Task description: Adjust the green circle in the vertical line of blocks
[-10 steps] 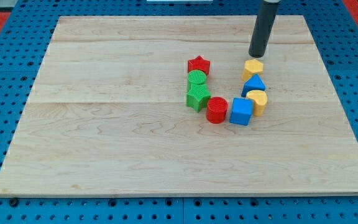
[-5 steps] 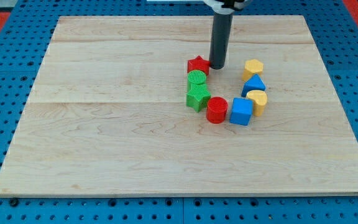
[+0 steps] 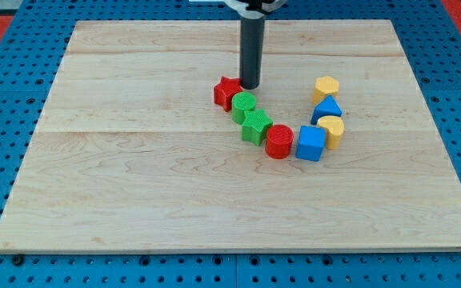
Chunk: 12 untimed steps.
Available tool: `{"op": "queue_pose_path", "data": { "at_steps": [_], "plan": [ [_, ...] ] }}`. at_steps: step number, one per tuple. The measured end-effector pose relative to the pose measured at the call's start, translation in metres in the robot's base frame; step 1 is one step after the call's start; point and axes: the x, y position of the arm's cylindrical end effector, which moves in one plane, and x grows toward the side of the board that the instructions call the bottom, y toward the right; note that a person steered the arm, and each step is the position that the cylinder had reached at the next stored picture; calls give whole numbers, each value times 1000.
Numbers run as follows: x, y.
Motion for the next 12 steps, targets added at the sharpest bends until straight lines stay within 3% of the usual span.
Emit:
{"op": "queue_pose_path", "data": {
  "at_steps": [1, 3, 7, 9, 11, 12],
  "plan": [
    [6, -7],
    [6, 38],
    [55, -6],
    [31, 12],
    [-23, 12],
    [-20, -32]
  ]
}}
